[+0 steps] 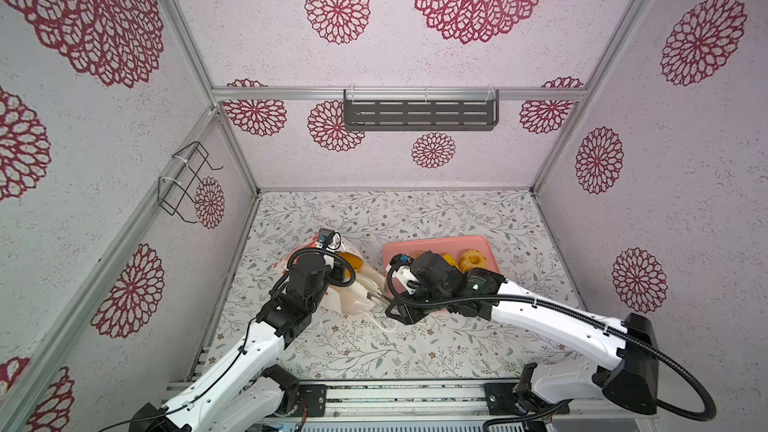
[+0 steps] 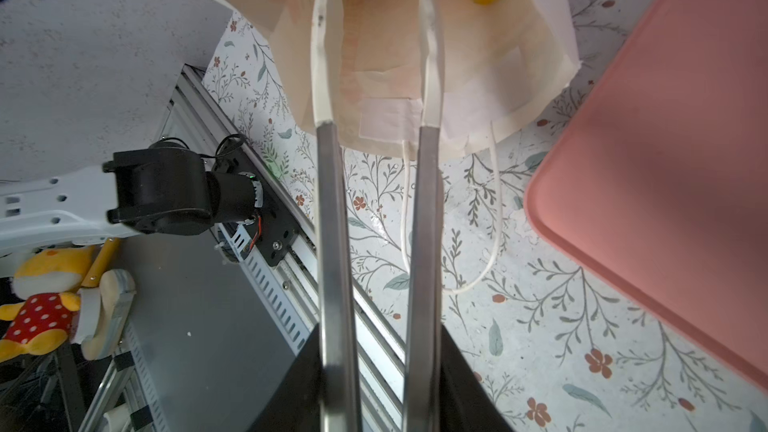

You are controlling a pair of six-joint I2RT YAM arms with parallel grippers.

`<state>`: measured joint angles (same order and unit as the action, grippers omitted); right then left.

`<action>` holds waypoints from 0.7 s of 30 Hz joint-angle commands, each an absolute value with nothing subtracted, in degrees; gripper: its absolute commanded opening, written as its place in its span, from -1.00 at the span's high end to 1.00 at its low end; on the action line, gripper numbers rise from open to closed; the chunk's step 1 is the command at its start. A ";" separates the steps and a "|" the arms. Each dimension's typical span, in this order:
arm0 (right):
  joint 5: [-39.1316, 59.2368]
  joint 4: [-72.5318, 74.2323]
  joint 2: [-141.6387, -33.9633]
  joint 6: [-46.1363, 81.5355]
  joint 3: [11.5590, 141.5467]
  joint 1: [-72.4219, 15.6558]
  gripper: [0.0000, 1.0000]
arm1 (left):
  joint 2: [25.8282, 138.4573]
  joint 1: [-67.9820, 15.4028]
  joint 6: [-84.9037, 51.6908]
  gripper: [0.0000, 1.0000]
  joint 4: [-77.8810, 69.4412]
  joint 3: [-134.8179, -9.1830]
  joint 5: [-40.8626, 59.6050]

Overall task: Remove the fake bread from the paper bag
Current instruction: 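Move the open tongs with the right gripper back into the paper bag, then push the tongs deeper into the bag toward the remaining bread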

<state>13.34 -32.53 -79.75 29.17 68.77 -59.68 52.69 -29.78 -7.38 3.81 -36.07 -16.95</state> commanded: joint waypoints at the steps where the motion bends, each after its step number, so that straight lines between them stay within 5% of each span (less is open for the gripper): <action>1: 9.34 -33.57 -82.52 25.84 73.90 -58.86 0.24 | 53.26 -30.14 -8.64 1.00 4.22 -37.84 -15.50; 21: 0.96 -37.62 -95.95 23.35 86.04 -55.61 0.23 | 55.06 -30.19 -8.92 1.00 3.33 -38.61 -14.85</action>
<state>2.94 -37.39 -95.37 24.01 83.99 -56.77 54.59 -29.78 -7.64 4.14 -37.41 -16.10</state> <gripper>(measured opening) 0.386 0.047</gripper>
